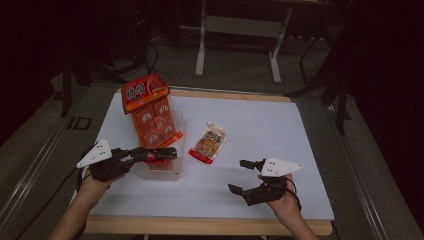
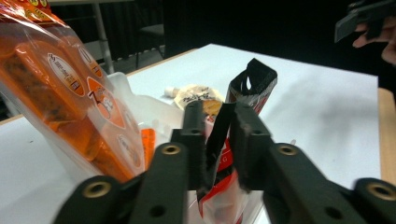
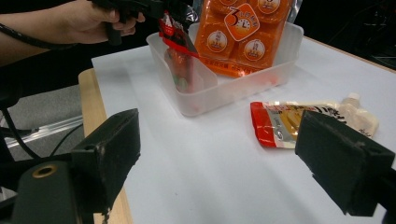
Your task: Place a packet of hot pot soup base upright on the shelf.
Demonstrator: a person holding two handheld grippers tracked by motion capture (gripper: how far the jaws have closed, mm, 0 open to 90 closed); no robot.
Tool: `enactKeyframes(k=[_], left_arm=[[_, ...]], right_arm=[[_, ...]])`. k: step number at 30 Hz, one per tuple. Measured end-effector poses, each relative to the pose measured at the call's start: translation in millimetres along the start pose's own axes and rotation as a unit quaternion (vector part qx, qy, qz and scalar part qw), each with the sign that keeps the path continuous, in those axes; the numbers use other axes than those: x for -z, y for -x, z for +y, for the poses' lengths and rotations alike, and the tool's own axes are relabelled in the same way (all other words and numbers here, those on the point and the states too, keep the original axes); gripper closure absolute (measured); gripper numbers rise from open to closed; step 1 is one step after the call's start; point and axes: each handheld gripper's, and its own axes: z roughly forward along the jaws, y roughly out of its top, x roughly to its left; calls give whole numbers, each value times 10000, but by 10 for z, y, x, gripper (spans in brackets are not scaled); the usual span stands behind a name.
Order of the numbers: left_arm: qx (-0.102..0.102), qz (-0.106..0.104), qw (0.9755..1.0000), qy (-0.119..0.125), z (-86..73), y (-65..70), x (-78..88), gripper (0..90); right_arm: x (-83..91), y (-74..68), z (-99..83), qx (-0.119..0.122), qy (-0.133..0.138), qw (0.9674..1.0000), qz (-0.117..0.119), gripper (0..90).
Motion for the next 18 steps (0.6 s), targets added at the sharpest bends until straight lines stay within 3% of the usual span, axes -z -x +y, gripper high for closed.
enactKeyframes(k=[4,8,11,13,18], left_arm=[[-47,278,9995,-102,18,23,-22,591],[113,399,9991,-49,67,41,-21,444],[295,397,9988,27,121,67,-21,308],[190,369,9991,-2,137,105,-40,147],[187,457,9987,116,183,212,-59,27]], right_arm=[[2,-7,9,10,-7,10000,13,142],[8,-5,14,9,-49,10000,-38,140],[15,11,12,-76,-99,9999,-78,139],[20,15,10,-117,-116,9998,-96,140],[30,6,10,-148,-126,9998,-106,138]])
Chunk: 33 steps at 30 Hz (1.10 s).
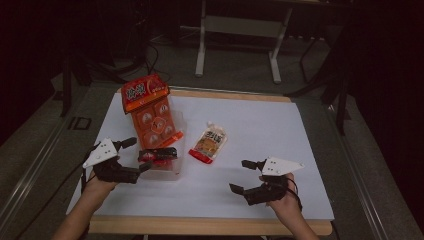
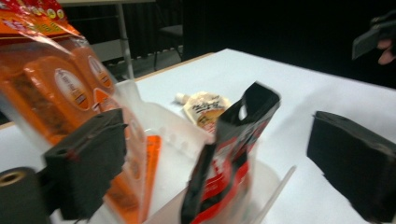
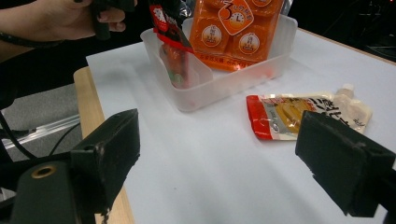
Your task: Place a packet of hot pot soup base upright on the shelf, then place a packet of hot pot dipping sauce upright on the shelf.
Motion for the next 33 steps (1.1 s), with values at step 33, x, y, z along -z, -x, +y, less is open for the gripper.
enactKeyframes(k=[33], left_arm=[[-83,-621,9980,89,104,993,-26,22]], right_arm=[[-29,191,223,28,182,9984,-530,221]])
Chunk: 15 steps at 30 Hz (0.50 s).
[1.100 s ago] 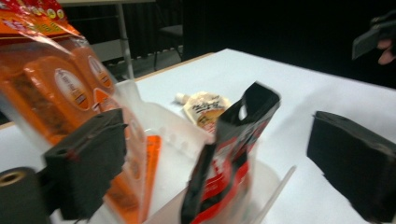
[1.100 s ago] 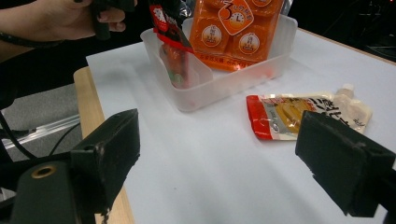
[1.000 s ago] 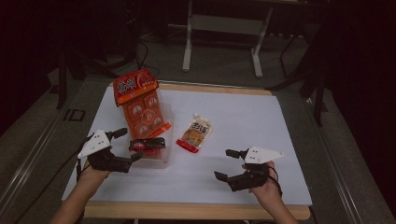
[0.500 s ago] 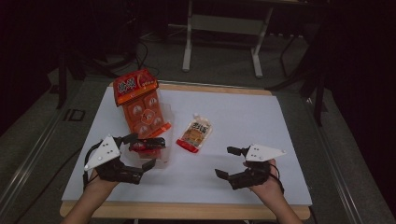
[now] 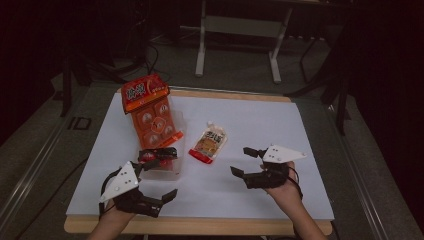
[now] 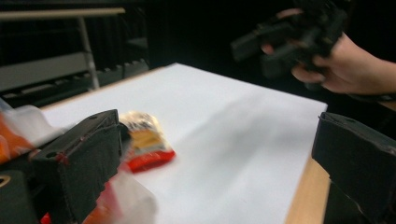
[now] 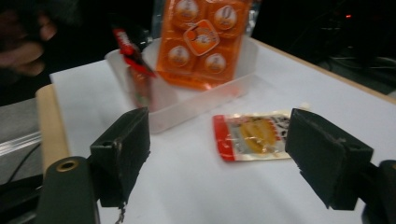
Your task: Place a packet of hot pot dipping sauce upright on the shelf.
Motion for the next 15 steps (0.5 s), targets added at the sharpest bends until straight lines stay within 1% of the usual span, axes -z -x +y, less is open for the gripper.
enactKeyframes(k=[2,3,4,5,7,8,9,10,11,13,15], left_arm=[[-42,-50,9999,-84,-44,44,-29,22],[-42,-50,9999,-84,-44,44,-29,23],[-143,38,9999,-57,-86,89,-41,23],[-178,30,9998,-80,-101,103,-47,26],[-122,-40,9998,-146,-125,114,-59,26],[-78,-81,9999,-119,-137,119,-61,25],[-78,-81,9999,-119,-137,119,-61,25],[-47,-129,9998,-110,-157,133,-64,26],[-47,-129,9998,-110,-157,133,-64,25],[-16,-195,9998,-80,-200,163,-77,25],[-105,-226,9997,-31,-223,186,-89,26]], right_arm=[[-20,45,14,-31,-7,10000,-25,231],[-20,45,14,-31,-7,10000,-25,231],[-42,88,29,-51,-22,10000,-64,231],[-53,110,36,-64,-32,10000,-70,238],[-74,154,48,-85,-34,9999,-134,245],[-88,176,54,-102,-49,9998,-140,245],[-88,176,54,-102,-49,9998,-140,245],[-121,211,62,-89,-77,9997,-211,246],[-140,230,65,-93,-93,9997,-223,247],[-182,264,66,-95,-110,9995,-277,268],[-235,299,67,-118,-172,9994,-290,277]])
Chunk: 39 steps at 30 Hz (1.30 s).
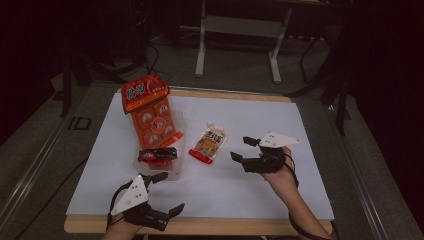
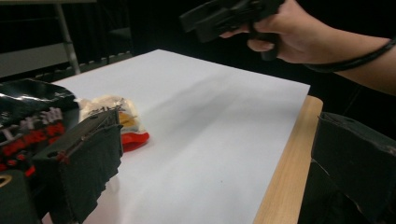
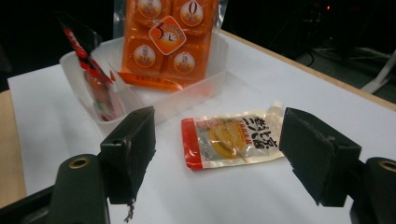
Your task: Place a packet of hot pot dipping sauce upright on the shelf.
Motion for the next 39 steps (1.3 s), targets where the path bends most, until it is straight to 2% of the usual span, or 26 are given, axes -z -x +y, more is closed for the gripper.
enactKeyframes(k=[2,7,11,14,16,21,23,28,31,33,37,39], left_arm=[[-50,32,10000,14,-9,14,-13,25],[8,-55,10000,44,-44,39,-36,26],[7,-100,9999,-44,-62,66,-57,48],[10,-117,9999,-93,-82,87,-74,48],[-171,-72,9997,-160,-115,105,-83,49],[-175,-105,9995,-256,-164,112,-99,62],[-204,-59,9994,-258,-185,119,-104,63],[-223,-46,9993,-306,-208,146,-123,63],[-171,-54,9994,-305,-206,154,-127,63],[-160,-21,9995,-273,-209,156,-129,62],[-153,-11,9995,-264,-211,152,-131,62],[-151,-27,9995,-280,-214,160,-135,62]], right_arm=[[-56,27,5,-32,-40,10000,-42,304],[-216,97,22,-114,-148,9998,-73,332],[-327,134,24,-119,-222,9996,-90,363],[-474,203,28,-222,-296,9992,-120,397],[-540,239,29,-279,-345,9989,-157,421],[-656,318,16,-310,-468,9982,-200,460],[-709,372,5,-352,-488,9979,-246,461],[-822,505,-19,-515,-600,9961,-397,491],[-867,542,-31,-592,-643,9954,-393,504],[-937,583,-49,-658,-699,9947,-380,547],[-1022,611,-66,-683,-821,9935,-398,576],[-1118,654,-91,-721,-940,9920,-442,587]])
